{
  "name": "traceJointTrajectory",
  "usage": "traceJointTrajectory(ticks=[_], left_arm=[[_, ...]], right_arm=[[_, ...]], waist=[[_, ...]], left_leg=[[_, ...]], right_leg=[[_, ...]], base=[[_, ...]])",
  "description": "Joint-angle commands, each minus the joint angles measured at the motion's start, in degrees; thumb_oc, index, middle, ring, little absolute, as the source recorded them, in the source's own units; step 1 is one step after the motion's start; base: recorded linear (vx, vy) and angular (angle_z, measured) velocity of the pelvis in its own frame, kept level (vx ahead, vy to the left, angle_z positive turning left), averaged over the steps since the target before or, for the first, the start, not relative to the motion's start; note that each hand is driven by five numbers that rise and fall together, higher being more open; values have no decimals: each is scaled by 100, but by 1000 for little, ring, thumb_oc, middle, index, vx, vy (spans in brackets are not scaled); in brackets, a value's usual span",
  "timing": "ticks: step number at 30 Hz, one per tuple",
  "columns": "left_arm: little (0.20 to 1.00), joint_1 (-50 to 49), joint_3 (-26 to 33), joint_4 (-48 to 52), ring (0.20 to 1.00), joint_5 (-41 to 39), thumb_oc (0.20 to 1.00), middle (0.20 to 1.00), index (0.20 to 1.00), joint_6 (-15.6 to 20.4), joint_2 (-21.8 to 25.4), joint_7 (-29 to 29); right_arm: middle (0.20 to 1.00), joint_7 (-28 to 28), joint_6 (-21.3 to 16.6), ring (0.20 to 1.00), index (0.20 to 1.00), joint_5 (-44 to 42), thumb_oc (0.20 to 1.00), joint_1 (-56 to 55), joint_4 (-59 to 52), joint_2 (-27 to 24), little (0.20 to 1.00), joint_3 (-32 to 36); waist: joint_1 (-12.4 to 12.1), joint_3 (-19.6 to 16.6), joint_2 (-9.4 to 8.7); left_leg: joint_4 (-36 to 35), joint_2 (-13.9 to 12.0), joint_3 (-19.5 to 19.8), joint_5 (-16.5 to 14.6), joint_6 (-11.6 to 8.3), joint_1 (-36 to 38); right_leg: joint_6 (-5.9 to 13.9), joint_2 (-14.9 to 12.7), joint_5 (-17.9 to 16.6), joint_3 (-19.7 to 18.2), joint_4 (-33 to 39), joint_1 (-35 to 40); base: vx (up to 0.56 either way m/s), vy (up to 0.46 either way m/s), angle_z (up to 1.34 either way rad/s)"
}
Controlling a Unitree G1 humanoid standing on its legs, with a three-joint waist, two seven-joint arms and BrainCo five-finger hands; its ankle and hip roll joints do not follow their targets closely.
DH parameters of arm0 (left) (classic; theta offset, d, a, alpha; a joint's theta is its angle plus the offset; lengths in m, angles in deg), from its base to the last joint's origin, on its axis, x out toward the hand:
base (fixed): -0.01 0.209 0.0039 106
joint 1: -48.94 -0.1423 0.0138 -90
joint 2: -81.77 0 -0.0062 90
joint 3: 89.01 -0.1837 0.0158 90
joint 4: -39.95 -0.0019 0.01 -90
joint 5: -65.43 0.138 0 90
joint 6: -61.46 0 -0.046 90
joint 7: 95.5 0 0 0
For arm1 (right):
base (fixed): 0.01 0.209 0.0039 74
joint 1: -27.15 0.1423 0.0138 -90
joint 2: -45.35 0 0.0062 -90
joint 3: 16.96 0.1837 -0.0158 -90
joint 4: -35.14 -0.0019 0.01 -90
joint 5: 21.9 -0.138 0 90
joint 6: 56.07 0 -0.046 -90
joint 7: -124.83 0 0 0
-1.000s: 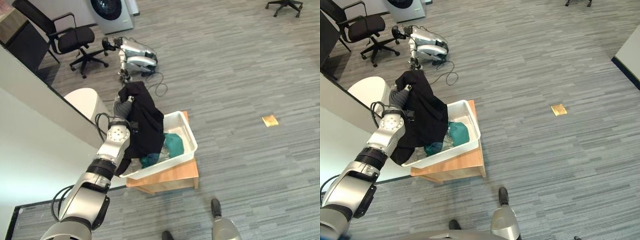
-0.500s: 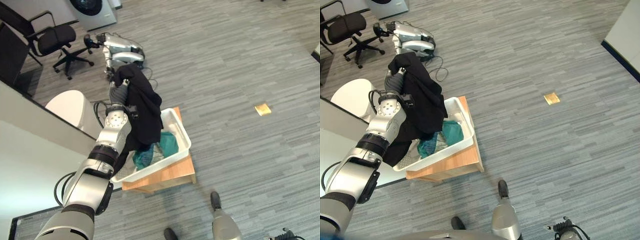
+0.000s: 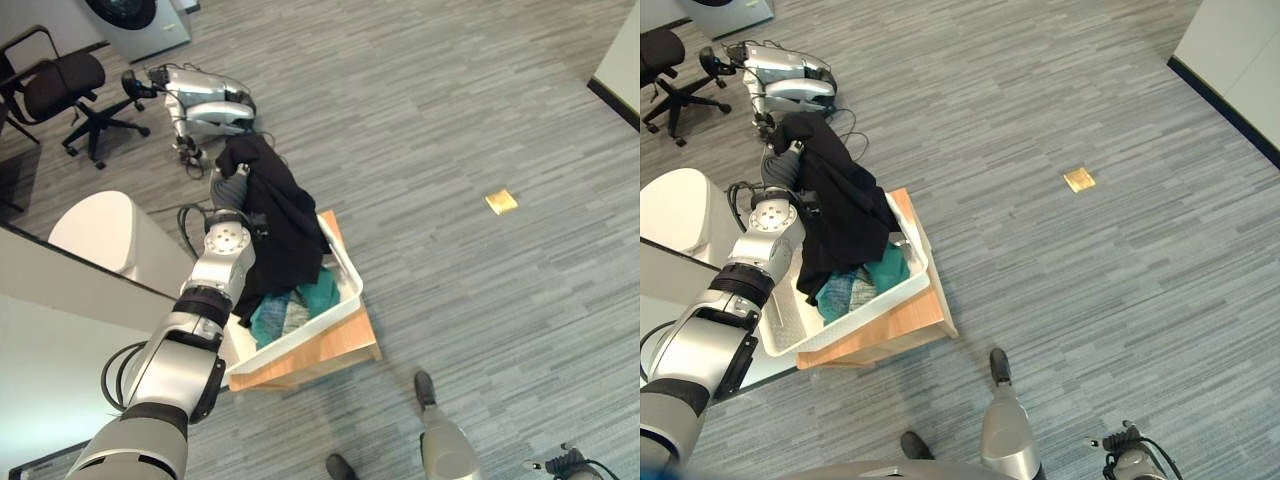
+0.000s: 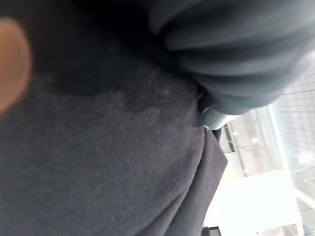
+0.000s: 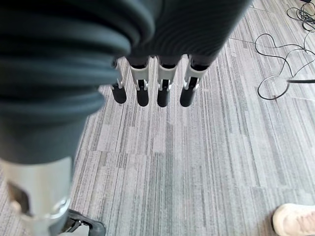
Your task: Pick up bed clothes into laundry basket.
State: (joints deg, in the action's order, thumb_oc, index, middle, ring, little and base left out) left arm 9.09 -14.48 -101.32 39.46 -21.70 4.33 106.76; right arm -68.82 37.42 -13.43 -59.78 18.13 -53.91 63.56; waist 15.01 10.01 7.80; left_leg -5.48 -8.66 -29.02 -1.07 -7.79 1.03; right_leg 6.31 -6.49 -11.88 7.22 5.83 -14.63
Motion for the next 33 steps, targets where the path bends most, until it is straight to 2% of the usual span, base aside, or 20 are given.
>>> traceJointTrajectory(ticks=[1, 8, 9, 10, 17, 27, 28, 29, 30, 31, 32, 33], left_arm=[[200, 862, 82, -595, 200, 549, 200, 200, 200, 128, 511, 90], [200, 685, -26, -1065, 200, 1184, 200, 200, 200, -108, 425, -46], [501, 618, -22, -1188, 501, 1214, 501, 501, 501, -145, 329, -55], [1000, 621, -19, -1191, 1000, 1215, 1000, 1000, 1000, -144, 328, -55], [1000, 381, 65, -1352, 1000, 1284, 1000, 1000, 1000, -136, 74, -37], [1000, 71, 145, -400, 1000, 1633, 1000, 1000, 1000, -12, 95, 551], [1000, 39, 128, -61, 1000, 1807, 1000, 1000, 1000, 28, 116, 737], [1000, 39, 134, -54, 1000, 1811, 1000, 1000, 1000, 24, 121, 740], [1000, -98, 145, 612, 1000, 2243, 1000, 1000, 1000, 137, 248, 1118], [1000, -260, 255, 1051, 1000, 2298, 1000, 1000, 1000, 216, 267, 1299], [1000, -276, 269, 1072, 1000, 2304, 1000, 1000, 1000, 206, 272, 1302], [1000, -643, 576, 1982, 1000, 2211, 1000, 1000, 1000, 473, 268, 1568]], right_arm=[[1000, -106, 57, 1000, 1000, -150, 1000, 106, 388, 2, 1000, -239], [1000, -48, 50, 1000, 1000, -224, 1000, 455, 451, 19, 1000, -407], [1000, -53, 69, 1000, 1000, -227, 1000, 568, 444, 14, 1000, -455], [1000, -52, 69, 1000, 1000, -228, 1000, 573, 447, 11, 1000, -456], [1000, -74, 56, 1000, 1000, -233, 1000, 616, 438, 90, 1000, -519], [1000, -195, -53, 1000, 1000, -131, 1000, 687, 87, 179, 1000, -633], [1000, -266, -81, 1000, 1000, -208, 1000, 1029, -95, 80, 1000, -671], [1000, -266, -81, 1000, 1000, -209, 1000, 1039, -94, 82, 1000, -675], [1000, -354, -130, 1000, 1000, -221, 1000, 1585, -300, -46, 1000, -784], [1000, -400, -157, 1000, 1000, -196, 1000, 1822, -428, -121, 1000, -861], [1000, -399, -157, 1000, 1000, -196, 1000, 1830, -427, -121, 1000, -871], [1000, -567, -307, 1000, 1000, -306, 1000, 2440, -949, -334, 1000, -941]], waist=[[-126, -6, -274], [-271, 109, -322], [-311, 145, -325], [-308, 151, -322], [-336, 232, -297], [-456, 98, -251], [-549, 33, -237], [-541, 31, -246], [-684, -48, -266], [-764, -93, -288], [-751, -99, -293], [-924, -200, -326]], left_leg=[[48, -88, 354, -294, -97, 288], [48, -114, 491, -224, -98, 280], [48, -104, 521, -221, -93, 275], [48, -104, 523, -222, -92, 279], [48, -88, 566, -221, -87, 294], [48, -69, 689, -244, -67, 468], [48, -81, 746, -276, -82, 531], [48, -77, 750, -245, -83, 509], [48, -104, 825, -264, -110, 569], [48, -120, 864, -252, -121, 585], [48, -116, 868, -222, -121, 562], [48, -145, 937, -218, -140, 615]], right_leg=[[786, -574, 456, 375, -84, 215], [724, -592, 493, 473, -83, 362], [725, -586, 492, 488, -83, 379], [725, -586, 492, 489, -83, 384], [716, -607, 493, 505, -83, 451], [685, -667, 589, 606, -83, 801], [683, -670, 640, 684, -83, 927], [671, -674, 621, 684, -83, 908], [655, -681, 676, 785, -83, 1055], [636, -675, 699, 830, -83, 1122], [625, -679, 680, 830, -83, 1102], [603, -650, 750, 893, -83, 1240]], base=[[-51, -11, -3], [-39, -17, 13], [-43, 0, 23], [-53, 2, 16], [-30, 1, 2], [8, -8, 4], [-11, -22, 17], [8, -40, 25], [-1, -57, 27], [-1, -56, 27], [7, -47, 26], [2, -36, 24]])
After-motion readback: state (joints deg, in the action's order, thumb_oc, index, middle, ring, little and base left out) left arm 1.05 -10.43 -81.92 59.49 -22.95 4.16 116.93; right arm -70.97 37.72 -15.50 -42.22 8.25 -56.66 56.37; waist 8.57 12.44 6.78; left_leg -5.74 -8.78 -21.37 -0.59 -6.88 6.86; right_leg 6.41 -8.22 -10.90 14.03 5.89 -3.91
